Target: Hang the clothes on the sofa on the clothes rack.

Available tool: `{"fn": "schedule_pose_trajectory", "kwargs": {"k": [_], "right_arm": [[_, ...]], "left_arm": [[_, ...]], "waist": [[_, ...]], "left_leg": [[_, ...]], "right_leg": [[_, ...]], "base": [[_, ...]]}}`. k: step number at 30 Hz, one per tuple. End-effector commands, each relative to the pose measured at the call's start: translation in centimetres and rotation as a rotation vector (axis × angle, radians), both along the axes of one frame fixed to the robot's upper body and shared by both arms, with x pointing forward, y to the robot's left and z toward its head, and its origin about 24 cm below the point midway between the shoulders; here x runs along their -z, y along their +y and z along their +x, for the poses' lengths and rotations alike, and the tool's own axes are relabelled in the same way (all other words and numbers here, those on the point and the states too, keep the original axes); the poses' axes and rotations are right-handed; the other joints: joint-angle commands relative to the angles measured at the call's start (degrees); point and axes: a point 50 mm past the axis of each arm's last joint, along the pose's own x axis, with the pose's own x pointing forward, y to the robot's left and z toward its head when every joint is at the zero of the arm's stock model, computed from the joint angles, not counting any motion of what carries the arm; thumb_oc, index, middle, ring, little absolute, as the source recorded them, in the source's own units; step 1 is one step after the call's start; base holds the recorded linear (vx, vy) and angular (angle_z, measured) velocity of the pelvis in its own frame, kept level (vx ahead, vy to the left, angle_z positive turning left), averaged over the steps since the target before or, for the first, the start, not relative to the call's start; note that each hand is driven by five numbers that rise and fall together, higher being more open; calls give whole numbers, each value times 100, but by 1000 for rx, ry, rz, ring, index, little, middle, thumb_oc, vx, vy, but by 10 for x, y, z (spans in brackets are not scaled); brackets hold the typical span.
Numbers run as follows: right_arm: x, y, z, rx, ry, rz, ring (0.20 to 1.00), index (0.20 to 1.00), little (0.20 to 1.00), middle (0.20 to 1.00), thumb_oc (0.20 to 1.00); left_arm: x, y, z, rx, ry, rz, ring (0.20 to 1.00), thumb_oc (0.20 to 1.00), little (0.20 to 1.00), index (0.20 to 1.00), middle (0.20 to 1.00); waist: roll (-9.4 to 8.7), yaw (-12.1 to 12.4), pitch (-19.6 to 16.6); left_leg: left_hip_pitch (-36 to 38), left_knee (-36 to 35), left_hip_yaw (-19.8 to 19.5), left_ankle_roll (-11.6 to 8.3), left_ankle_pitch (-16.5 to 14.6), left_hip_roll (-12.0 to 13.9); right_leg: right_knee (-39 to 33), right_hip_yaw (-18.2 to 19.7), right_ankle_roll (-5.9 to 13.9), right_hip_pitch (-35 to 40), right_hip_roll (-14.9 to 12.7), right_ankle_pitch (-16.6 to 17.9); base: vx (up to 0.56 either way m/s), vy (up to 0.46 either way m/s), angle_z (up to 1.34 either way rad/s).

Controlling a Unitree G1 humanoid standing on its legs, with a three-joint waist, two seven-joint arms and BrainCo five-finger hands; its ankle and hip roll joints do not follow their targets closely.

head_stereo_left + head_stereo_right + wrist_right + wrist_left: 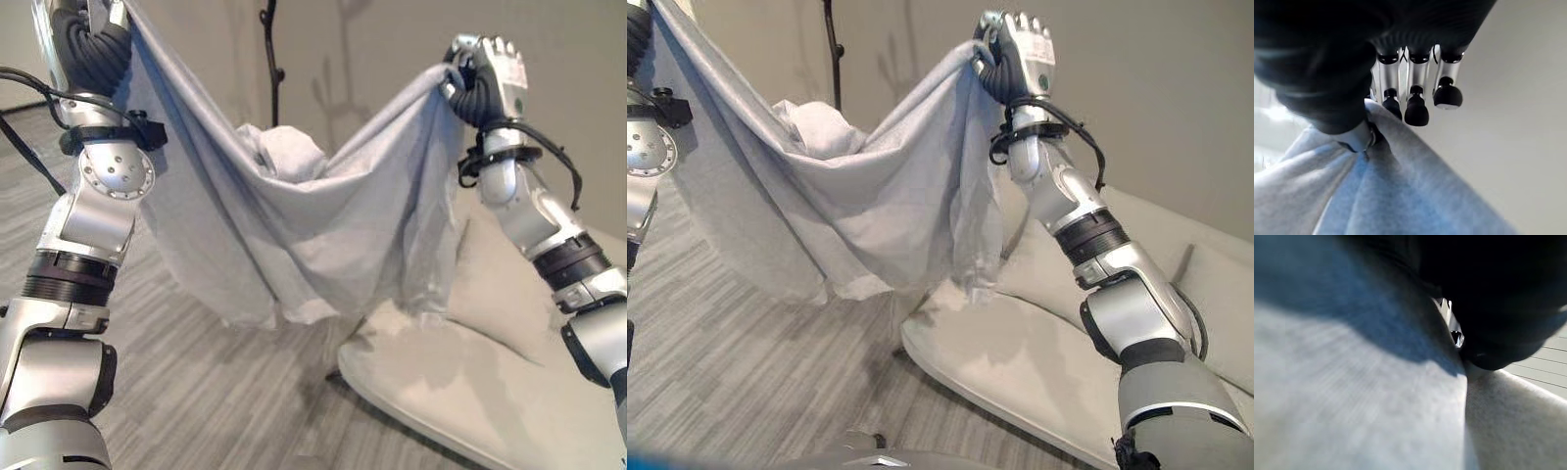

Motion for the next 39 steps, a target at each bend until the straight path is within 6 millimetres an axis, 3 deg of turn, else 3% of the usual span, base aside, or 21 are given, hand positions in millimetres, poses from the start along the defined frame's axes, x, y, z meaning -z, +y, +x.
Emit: {"fn": "schedule_pose_trajectory", "kwargs": {"k": [1, 10, 18, 21, 23, 25, 27, 32, 34, 39], "right_arm": [[-3, -8, 2, 27, 1, 12, 200, 200, 200, 200, 200], [6, -5, 0, 2, 13, 33, 200, 200, 200, 200, 200], [13, 0, -3, -26, 18, 40, 200, 200, 200, 200, 200], [15, 7, -4, -54, 18, 44, 200, 200, 200, 200, 200], [10, 11, -5, -72, -4, 51, 200, 200, 200, 200, 200], [10, 11, -5, -75, -6, 51, 200, 200, 200, 200, 200], [11, 11, -5, -75, 0, 51, 200, 200, 200, 200, 200], [16, 4, -7, -65, 6, 39, 200, 200, 200, 200, 200], [23, -6, -12, -47, 15, 40, 200, 200, 200, 200, 200], [35, -20, -17, -19, 31, 54, 200, 200, 200, 200, 200]], "left_arm": [[3, -2, 3, -4, -20, -12, 200, 200, 200, 200, 200], [15, 2, 1, -14, -5, -28, 200, 200, 200, 200, 200], [28, 5, -6, -18, 7, -44, 200, 200, 200, 200, 200], [33, 12, -12, -36, 6, -43, 200, 200, 200, 200, 200], [31, 13, -14, -35, -3, -39, 200, 200, 200, 200, 200], [32, 18, -16, -53, -7, -44, 200, 200, 200, 200, 200], [33, 19, -16, -60, -5, -48, 200, 200, 200, 200, 200], [41, 21, -15, -60, 3, -82, 200, 200, 200, 200, 200], [49, 24, -20, -64, 9, -98, 200, 200, 200, 200, 200], [59, 26, -22, -72, 40, -92, 200, 200, 200, 200, 200]], "waist": [[241, 193, -608], [322, 163, -687], [352, 162, -526], [296, 254, -304], [282, 356, -134], [199, 424, 34], [156, 409, 34], [172, 255, 65], [238, 135, 8], [314, 15, -151]], "left_leg": [[592, -1379, 94, 289, 962, 97], [574, -1411, 164, 288, 955, 153], [628, -1377, 203, 268, 915, 257], [403, -1094, 136, 197, 932, 341], [65, -947, 19, 86, 1120, 407], [-577, -985, -121, 5, 1282, 367], [-722, -1043, -126, -4, 1292, 357], [-961, -1411, -121, -88, 1244, 687], [-936, -1411, -177, -158, 1196, 997], [-683, -1411, -318, -241, 1238, 1246]], "right_leg": [[-191, -127, 203, -213, 237, 41], [-191, -63, 213, -231, 231, -15], [-191, -26, 185, -205, 229, -19], [-191, -66, 128, -216, 222, 6], [-191, -97, 103, -236, 200, 6], [-191, -172, 148, -213, 87, 36], [-191, -172, 177, -207, 52, 45], [-191, 2, 219, -55, -96, 19], [-191, 102, 205, 109, -225, -37], [-178, 101, 273, 393, -415, -134]], "base": [[-17, -23, 9], [-1, -21, -3], [-6, -60, 2], [-63, -73, -43], [-114, -21, -48], [-38, 29, -14], [39, 49, 6], [61, 197, 6], [120, 504, -2], [84, 494, -1]]}}
